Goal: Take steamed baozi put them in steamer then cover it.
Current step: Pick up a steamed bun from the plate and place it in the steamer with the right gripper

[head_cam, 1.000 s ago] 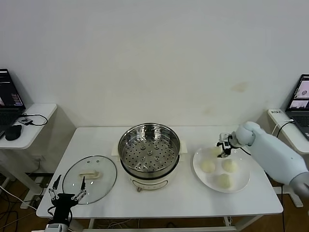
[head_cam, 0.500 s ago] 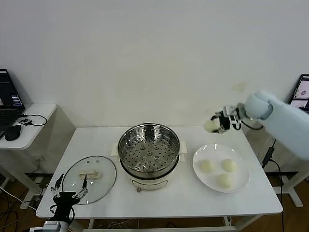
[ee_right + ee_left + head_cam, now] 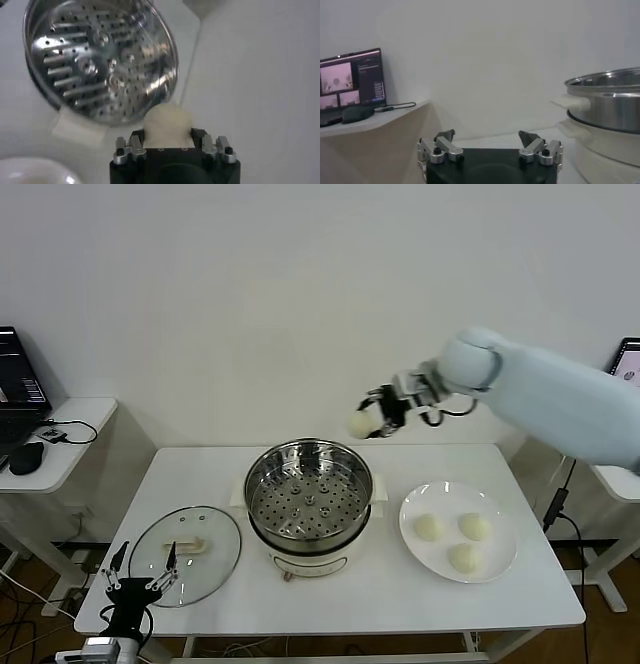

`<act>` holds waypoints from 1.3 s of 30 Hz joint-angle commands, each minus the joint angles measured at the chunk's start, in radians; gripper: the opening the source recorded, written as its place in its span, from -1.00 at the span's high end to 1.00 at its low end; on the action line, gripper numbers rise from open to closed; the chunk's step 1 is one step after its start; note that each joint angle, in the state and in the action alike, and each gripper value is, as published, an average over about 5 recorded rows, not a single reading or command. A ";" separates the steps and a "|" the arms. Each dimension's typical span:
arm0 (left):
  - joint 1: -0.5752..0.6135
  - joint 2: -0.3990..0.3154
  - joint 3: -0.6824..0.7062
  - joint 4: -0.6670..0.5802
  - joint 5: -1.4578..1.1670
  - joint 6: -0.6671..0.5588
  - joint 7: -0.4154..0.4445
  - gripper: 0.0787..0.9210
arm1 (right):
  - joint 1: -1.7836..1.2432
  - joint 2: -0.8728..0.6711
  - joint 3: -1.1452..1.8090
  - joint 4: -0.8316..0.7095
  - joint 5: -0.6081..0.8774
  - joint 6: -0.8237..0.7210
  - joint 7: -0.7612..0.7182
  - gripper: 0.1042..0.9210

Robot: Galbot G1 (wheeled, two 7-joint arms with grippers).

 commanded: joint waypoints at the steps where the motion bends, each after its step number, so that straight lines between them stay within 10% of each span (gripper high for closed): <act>1: -0.001 -0.002 -0.004 0.002 -0.016 0.001 0.001 -0.77 | 0.009 0.247 -0.078 -0.114 -0.091 0.121 0.019 -0.20; 31: -0.013 -0.025 -0.009 0.017 -0.009 -0.011 0.001 -0.77 | -0.156 0.333 -0.075 -0.335 -0.497 0.407 0.041 -0.26; 39: -0.010 -0.030 -0.009 0.014 -0.007 -0.011 0.001 -0.77 | -0.159 0.334 -0.067 -0.337 -0.511 0.426 0.061 -0.67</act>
